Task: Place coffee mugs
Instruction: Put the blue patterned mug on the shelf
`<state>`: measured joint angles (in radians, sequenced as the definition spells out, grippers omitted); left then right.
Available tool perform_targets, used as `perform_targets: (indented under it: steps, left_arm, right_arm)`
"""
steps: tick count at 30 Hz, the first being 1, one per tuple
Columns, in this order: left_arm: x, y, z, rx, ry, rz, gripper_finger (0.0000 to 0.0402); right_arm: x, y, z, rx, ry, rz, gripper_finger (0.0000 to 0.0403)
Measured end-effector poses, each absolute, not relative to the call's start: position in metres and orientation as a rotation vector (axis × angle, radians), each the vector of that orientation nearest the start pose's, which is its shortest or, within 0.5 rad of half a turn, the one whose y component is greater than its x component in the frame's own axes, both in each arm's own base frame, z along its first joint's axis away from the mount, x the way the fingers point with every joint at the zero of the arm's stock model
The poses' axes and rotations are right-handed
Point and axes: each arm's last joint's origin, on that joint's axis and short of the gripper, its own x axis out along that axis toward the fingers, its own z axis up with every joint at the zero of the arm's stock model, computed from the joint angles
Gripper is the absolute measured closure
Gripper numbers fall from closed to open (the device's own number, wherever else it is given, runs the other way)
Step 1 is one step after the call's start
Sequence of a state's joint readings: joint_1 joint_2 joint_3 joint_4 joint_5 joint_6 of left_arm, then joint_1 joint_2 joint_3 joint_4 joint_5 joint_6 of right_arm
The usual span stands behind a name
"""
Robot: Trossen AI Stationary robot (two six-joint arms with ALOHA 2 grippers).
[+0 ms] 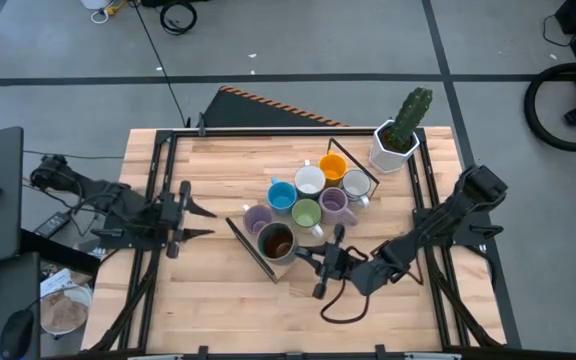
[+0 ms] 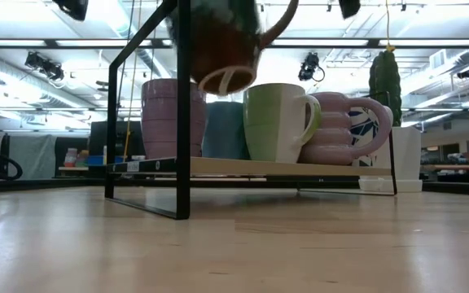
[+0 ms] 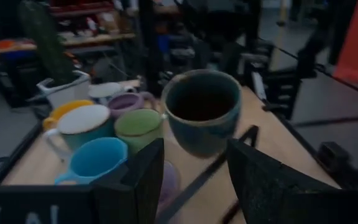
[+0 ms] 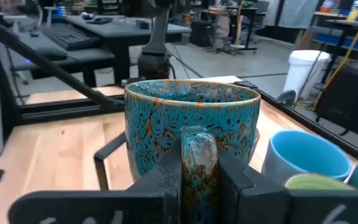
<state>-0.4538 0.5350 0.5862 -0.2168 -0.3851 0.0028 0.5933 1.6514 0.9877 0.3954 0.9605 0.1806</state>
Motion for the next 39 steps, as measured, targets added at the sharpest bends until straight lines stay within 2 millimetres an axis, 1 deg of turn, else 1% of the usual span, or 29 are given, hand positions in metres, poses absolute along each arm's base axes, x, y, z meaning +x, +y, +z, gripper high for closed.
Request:
perform_targets:
  steps: [3,5,9,13,20,24,30,32,36,39]
  left_arm:
    - [0.115,-0.043,0.286,0.065,0.114,-0.023,0.0222]
    - [0.113,-0.041,0.28,0.077,0.107,-0.017,0.0221]
    - [0.107,-0.039,0.266,0.081,0.107,-0.028,0.0222]
    - [0.105,-0.038,0.245,0.056,0.127,-0.028,0.0221]
    - [0.107,-0.039,0.228,-0.002,0.111,-0.026,0.0221]
    - [0.109,-0.04,0.219,-0.041,0.109,-0.024,0.0221]
    - [0.109,-0.04,0.215,-0.116,0.111,-0.019,0.0221]
    - [0.109,-0.04,0.215,-0.16,0.111,-0.016,0.0221]
    - [0.109,-0.04,0.215,-0.224,0.115,-0.012,0.0221]
    - [0.109,-0.04,0.215,-0.228,0.116,-0.012,0.0221]
  right_arm:
    - [0.314,0.177,0.227,-0.016,0.163,-0.402,0.0349]
    - [0.318,0.175,0.222,-0.003,0.164,-0.416,0.0349]
    - [0.325,0.17,0.223,0.04,0.152,-0.424,0.0349]
    - [0.326,0.168,0.222,0.039,0.155,-0.434,0.0349]
    - [0.325,0.168,0.222,0.013,0.151,-0.477,0.0349]
    - [0.321,0.173,0.223,-0.001,0.141,-0.512,0.0349]
    - [0.313,0.183,0.223,-0.009,0.124,-0.551,0.0349]
    - [0.314,0.185,0.22,-0.003,0.109,-0.574,0.0349]
    - [0.318,0.191,0.204,-0.004,0.107,-0.583,0.0349]
    - [0.314,0.199,0.196,-0.03,0.097,-0.649,0.0349]
